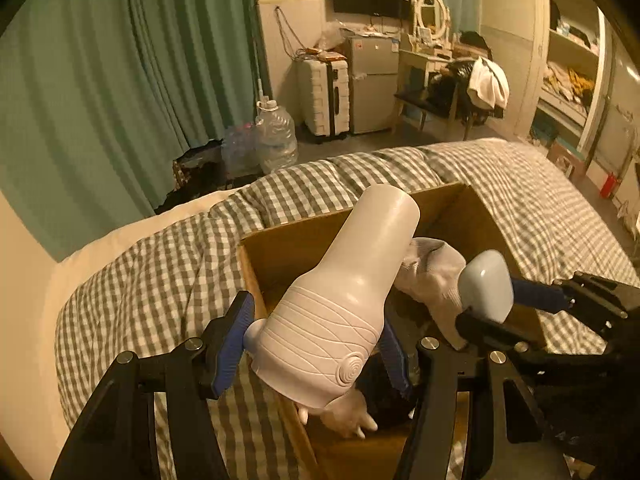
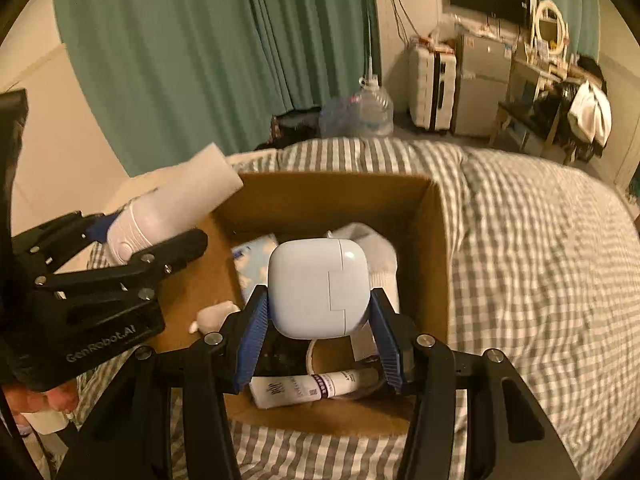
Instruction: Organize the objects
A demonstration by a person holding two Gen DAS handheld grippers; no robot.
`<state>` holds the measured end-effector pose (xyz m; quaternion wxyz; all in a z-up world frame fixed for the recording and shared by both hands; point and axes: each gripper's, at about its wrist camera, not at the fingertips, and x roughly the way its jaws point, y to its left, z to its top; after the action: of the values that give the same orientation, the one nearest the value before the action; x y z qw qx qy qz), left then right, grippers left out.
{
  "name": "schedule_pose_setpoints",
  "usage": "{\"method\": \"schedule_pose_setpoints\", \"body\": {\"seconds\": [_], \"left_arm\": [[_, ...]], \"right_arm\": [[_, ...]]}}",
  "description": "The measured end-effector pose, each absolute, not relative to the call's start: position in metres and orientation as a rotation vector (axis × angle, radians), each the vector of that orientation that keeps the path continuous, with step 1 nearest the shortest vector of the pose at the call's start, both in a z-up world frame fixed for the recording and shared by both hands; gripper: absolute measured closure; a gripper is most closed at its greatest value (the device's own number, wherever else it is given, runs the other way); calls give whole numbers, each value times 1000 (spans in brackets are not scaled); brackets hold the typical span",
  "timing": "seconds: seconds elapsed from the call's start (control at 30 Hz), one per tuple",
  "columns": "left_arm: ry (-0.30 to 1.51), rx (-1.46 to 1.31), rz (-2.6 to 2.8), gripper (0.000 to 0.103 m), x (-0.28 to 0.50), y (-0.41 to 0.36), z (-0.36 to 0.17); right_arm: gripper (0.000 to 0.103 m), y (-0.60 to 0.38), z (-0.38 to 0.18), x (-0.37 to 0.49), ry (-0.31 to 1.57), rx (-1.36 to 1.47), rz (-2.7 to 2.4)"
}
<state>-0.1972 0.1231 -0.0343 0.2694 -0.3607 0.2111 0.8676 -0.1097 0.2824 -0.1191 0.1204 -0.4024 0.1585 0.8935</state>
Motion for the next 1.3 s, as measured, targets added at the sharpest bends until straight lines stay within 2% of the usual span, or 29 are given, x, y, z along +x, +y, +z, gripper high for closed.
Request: {"method": "schedule_pose_setpoints", "body": {"seconds": [0.2,0.5,0.57,0.6,0.77,1.13,1.3], "left_arm": [[624,-974,2321,42,-207,136,-52],[691,-999,2307,40,-206,147,-66],[681,-1023,2301,39,-206,146,-65],[680,-1024,2308,34,-205,145,-63],[615,-1017,2341,14,-195,135,-43],[571,-848,2457,4,-142,108,47],[504,-740,2513,1,-108,91,92]], "right_arm": [[53,291,-146,-117,493,-1228,2597],[53,287,-149,-114,477,-1250,2573],[53,286,-146,-110,474,-1243,2565],[51,286,-143,-108,472,-1233,2564],[35,286,-117,-92,441,-1176,2553],[23,280,-38,-46,410,-1010,2546],[22,264,1,-18,346,-914,2557]]}}
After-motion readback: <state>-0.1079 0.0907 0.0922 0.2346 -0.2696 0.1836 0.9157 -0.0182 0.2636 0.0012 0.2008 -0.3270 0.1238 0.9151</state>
